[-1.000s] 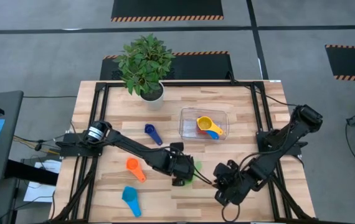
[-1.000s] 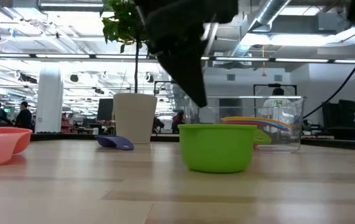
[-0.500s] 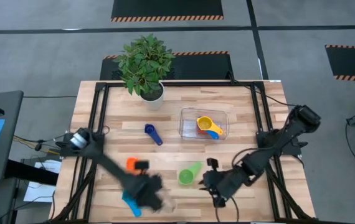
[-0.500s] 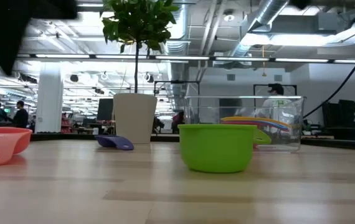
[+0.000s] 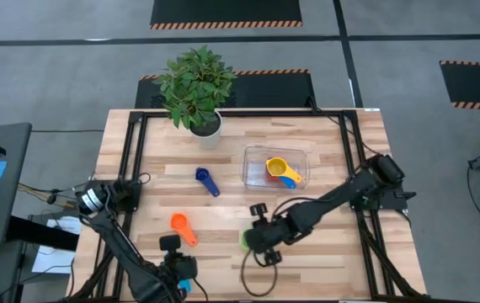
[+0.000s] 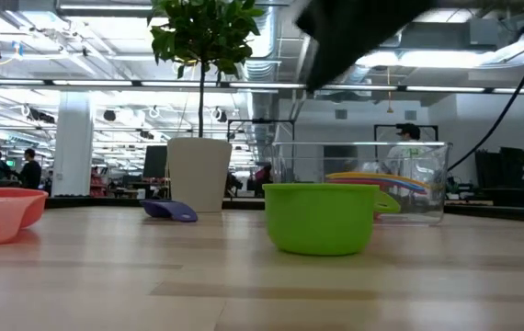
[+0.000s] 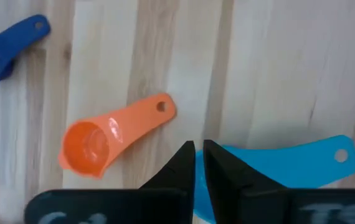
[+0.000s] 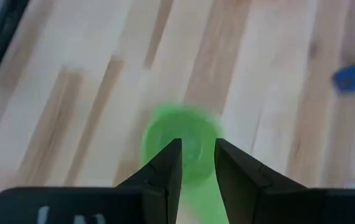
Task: Nest measuring cups in basket
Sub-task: Stack the green measuring cup on top of the yellow measuring cup in the transparent bin
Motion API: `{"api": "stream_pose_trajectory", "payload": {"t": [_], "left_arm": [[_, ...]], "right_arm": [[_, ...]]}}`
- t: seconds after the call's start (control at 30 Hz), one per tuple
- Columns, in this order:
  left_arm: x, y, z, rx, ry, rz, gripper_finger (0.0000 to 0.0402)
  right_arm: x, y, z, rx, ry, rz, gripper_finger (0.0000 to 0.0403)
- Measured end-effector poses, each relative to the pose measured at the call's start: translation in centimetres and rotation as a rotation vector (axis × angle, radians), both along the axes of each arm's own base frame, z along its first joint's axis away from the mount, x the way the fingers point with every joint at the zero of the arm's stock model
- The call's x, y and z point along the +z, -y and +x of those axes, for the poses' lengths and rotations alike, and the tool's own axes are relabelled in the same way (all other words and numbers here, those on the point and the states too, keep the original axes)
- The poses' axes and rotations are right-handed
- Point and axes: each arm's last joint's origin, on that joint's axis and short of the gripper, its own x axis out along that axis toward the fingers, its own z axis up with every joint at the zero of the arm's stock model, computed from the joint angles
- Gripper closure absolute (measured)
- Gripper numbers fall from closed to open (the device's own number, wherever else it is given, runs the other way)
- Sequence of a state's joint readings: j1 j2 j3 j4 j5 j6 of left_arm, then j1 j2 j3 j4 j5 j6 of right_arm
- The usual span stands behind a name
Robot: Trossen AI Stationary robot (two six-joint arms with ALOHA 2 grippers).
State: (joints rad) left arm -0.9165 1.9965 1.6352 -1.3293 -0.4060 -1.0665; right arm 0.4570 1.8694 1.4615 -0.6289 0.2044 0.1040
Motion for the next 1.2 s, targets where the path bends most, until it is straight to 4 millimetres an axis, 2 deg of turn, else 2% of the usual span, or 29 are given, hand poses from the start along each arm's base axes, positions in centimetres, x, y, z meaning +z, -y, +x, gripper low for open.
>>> {"api": "stream_pose_trajectory", "payload": {"t": [0.13,0.23,0.43,0.8,1.1,1.2], "left_arm": [[0.0,0.0,-0.1,0.032,0.012,-0.01,0.038],[0.0,0.2,-0.3,0.051,0.014,-0.025,0.038],[0.0,0.7,-0.8,0.074,0.024,-0.042,0.038],[-0.1,0.8,-0.8,0.091,0.009,-0.064,0.038],[-0.1,0.8,-0.8,0.099,0.013,-0.067,0.038],[-0.1,0.8,-0.8,0.098,0.013,-0.067,0.038]], "right_arm": [[-0.1,0.4,2.2,0.029,0.001,-0.024,0.0284],[-1.5,0.6,3.1,0.098,-0.068,-0.028,0.028],[-3.3,1.2,4.4,0.083,-0.154,-0.053,0.0251],[-3.5,2.8,4.9,0.065,-0.161,-0.077,0.0222],[-6.4,2.8,5.1,0.075,-0.271,-0.088,0.0227],[-7.3,3.0,5.8,0.06,-0.256,-0.074,0.0227]]}}
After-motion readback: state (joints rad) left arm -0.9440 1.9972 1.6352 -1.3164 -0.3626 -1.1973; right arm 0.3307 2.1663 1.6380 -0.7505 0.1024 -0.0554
